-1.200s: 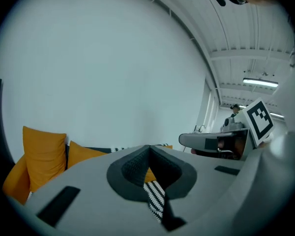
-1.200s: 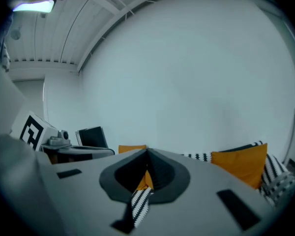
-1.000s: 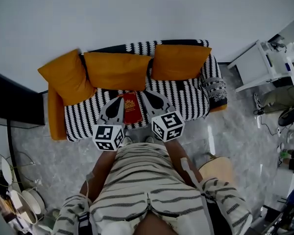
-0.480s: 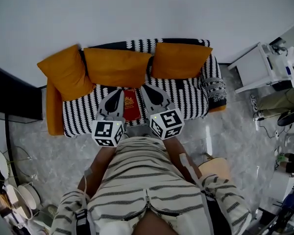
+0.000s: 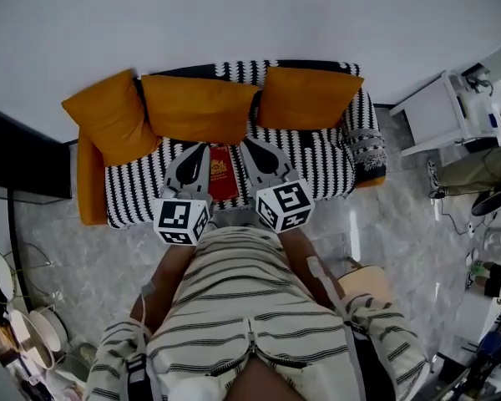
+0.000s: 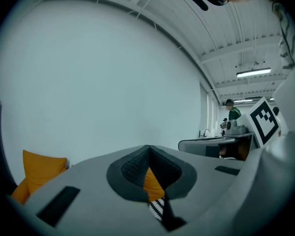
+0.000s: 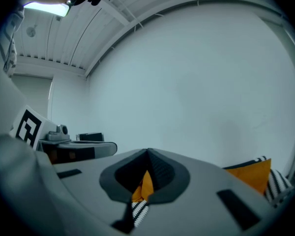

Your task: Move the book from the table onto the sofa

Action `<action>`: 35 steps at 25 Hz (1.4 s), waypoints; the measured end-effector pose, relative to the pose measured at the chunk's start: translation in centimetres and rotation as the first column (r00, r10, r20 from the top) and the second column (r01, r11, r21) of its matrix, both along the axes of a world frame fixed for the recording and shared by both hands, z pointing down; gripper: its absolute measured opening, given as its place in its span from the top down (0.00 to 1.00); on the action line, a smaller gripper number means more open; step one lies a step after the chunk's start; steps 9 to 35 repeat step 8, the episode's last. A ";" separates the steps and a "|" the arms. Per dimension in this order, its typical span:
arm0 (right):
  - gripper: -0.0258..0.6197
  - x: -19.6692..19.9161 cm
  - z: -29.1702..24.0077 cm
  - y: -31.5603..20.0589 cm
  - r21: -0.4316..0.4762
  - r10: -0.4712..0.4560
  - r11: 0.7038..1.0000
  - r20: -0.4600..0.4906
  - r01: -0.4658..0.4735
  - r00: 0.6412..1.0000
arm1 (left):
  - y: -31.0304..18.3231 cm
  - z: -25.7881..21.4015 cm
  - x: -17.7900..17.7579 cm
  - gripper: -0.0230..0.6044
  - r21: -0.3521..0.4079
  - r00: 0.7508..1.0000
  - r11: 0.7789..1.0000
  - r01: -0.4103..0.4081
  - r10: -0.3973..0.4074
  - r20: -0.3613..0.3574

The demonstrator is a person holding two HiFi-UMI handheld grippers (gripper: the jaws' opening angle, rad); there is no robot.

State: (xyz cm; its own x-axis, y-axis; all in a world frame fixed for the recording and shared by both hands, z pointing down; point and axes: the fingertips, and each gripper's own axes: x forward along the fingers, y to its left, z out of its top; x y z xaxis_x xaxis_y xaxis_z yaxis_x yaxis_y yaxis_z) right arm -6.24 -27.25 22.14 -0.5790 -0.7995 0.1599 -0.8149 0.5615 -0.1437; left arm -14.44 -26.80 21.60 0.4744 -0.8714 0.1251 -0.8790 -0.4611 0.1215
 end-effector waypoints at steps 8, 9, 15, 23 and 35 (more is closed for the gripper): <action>0.94 0.0 0.2 -0.5 0.002 -0.019 1.000 -0.013 0.019 1.000 | -0.4 0.3 0.2 0.96 -0.009 1.000 1.000 0.008 -0.008 0.009; 0.94 0.0 0.2 -0.5 0.002 -0.019 1.000 -0.013 0.019 1.000 | -0.4 0.3 0.2 0.96 -0.009 1.000 1.000 0.008 -0.008 0.009; 0.94 0.0 0.2 -0.5 0.002 -0.019 1.000 -0.013 0.019 1.000 | -0.4 0.3 0.2 0.96 -0.009 1.000 1.000 0.008 -0.008 0.009; 0.94 0.0 0.2 -0.5 0.002 -0.019 1.000 -0.013 0.019 1.000 | -0.4 0.3 0.2 0.96 -0.009 1.000 1.000 0.008 -0.008 0.009; 0.94 0.0 0.2 -0.5 0.002 -0.019 1.000 -0.013 0.019 1.000 | -0.4 0.3 0.2 0.96 -0.009 1.000 1.000 0.008 -0.008 0.009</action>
